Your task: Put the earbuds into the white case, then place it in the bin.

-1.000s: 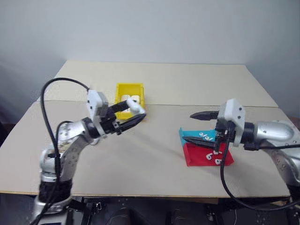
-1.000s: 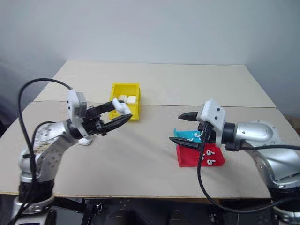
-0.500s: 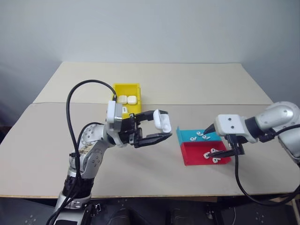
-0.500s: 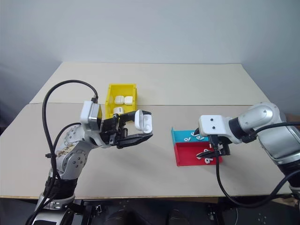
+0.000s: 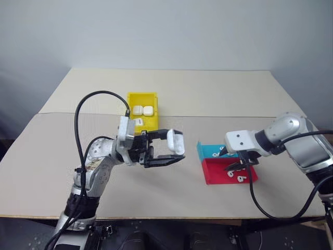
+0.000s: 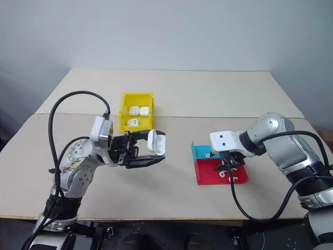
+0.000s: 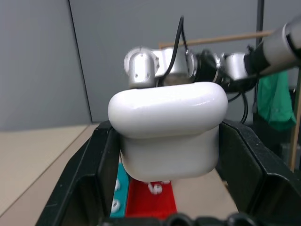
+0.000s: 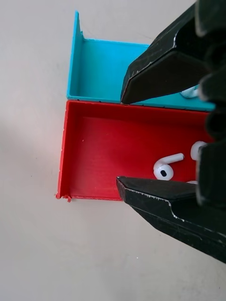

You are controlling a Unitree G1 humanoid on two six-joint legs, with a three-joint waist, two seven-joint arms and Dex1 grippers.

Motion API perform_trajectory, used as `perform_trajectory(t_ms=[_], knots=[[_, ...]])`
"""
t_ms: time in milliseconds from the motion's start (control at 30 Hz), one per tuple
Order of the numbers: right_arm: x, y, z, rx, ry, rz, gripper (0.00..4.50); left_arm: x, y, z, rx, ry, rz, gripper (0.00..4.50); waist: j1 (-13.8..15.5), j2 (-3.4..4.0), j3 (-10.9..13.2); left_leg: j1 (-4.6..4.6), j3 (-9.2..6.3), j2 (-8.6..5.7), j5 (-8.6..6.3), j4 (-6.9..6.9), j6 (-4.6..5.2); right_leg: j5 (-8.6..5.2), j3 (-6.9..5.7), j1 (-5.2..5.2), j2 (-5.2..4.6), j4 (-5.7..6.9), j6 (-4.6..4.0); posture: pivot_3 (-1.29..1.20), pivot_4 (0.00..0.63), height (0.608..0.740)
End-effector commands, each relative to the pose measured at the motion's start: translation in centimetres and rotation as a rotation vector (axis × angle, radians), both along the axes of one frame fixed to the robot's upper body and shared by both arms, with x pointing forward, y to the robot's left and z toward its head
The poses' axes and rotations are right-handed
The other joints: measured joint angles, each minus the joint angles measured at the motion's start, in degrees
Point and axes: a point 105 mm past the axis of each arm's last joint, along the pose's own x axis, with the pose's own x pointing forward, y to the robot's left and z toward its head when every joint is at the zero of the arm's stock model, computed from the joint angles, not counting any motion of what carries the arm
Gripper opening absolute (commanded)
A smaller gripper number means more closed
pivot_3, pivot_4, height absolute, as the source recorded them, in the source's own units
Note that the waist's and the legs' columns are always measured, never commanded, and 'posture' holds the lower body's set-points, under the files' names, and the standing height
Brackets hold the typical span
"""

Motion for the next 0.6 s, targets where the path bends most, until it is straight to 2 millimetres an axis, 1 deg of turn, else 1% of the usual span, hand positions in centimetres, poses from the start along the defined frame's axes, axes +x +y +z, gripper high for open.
perform_trajectory(t_ms=[33, 67, 100, 167, 333, 400, 467, 567, 600], knots=[[-0.7, 0.0, 1.5, 0.029, -0.036, 0.016, 2.91, 1.2, 1.8, -4.1, 0.353, -0.018, 0.105, 2.82, -0.1, 0.02, 0.0, 0.01, 0.01, 0.01, 0.00, -0.03, 0.00, 0.00, 0.00, -0.02, 0.02, 0.01, 0.00, 0.00, 0.150, 0.740], [-0.9, 0.0, 1.5, 0.032, -0.033, 0.018, 2.91, 1.5, 2.3, -5.1, 0.451, -0.009, 0.129, 2.82, -0.1, 0.03, 0.0, 0.01, 0.01, 0.02, 0.00, -0.08, 0.00, 0.00, 0.01, -0.04, 0.03, 0.00, -0.01, 0.00, 0.150, 0.740], [-1.0, 0.0, 1.5, 0.033, -0.032, 0.019, 2.91, 1.5, 2.6, -5.7, 0.506, -0.001, 0.132, 2.82, -0.1, 0.04, 0.0, 0.01, 0.02, 0.02, 0.00, -0.08, 0.00, 0.00, 0.03, -0.05, 0.03, 0.00, -0.01, 0.00, 0.150, 0.740], [-1.0, 0.1, 1.5, 0.038, -0.034, 0.015, 2.91, 1.3, 3.2, -6.5, 0.635, 0.031, 0.123, 2.82, 0.0, 0.04, 0.0, -0.04, 0.04, 0.02, 0.00, -0.06, 0.01, -0.01, 0.03, -0.07, 0.02, -0.01, 0.00, 0.00, 0.150, 0.740], [-1.2, 0.4, 1.6, 0.064, -0.034, 0.021, 2.91, 1.1, 5.1, -8.1, 0.874, -0.024, 0.074, 2.82, 0.1, 0.05, 0.0, -0.10, 0.04, 0.02, -0.01, -0.06, 0.02, -0.01, 0.02, -0.13, 0.02, -0.01, 0.00, 0.00, 0.150, 0.740], [-1.4, 0.6, 1.4, 0.069, -0.034, 0.031, 2.91, 1.6, 5.7, -8.6, 0.946, -0.042, 0.085, 2.82, 0.1, 0.05, 0.0, -0.10, 0.05, 0.01, -0.01, -0.05, 0.02, -0.01, 0.03, -0.13, 0.02, -0.01, 0.00, 0.00, 0.150, 0.740], [-1.6, 0.7, 1.3, 0.071, -0.036, 0.038, 2.91, 2.3, 6.1, -9.0, 0.979, -0.052, 0.110, 2.82, 0.1, 0.05, 0.0, -0.10, 0.06, 0.01, -0.01, -0.03, 0.02, -0.01, 0.02, -0.12, 0.02, 0.00, 0.00, 0.00, 0.150, 0.740], [-1.7, 1.0, 1.4, 0.101, -0.044, 0.044, 2.91, 3.6, 5.8, -9.4, 0.975, -0.018, 0.169, 2.82, 0.2, 0.08, 0.0, -0.08, 0.05, 0.01, -0.01, 0.00, 0.03, -0.01, 0.02, -0.10, 0.02, 0.04, 0.00, 0.00, 0.150, 0.740], [-1.7, 1.1, 1.6, 0.114, -0.050, 0.043, 2.91, 3.7, 5.7, -9.7, 0.982, -0.014, 0.176, 2.82, 0.2, 0.10, 0.0, -0.07, 0.04, 0.01, -0.01, 0.01, 0.03, -0.01, 0.02, -0.09, 0.02, 0.05, 0.00, 0.00, 0.150, 0.740]])
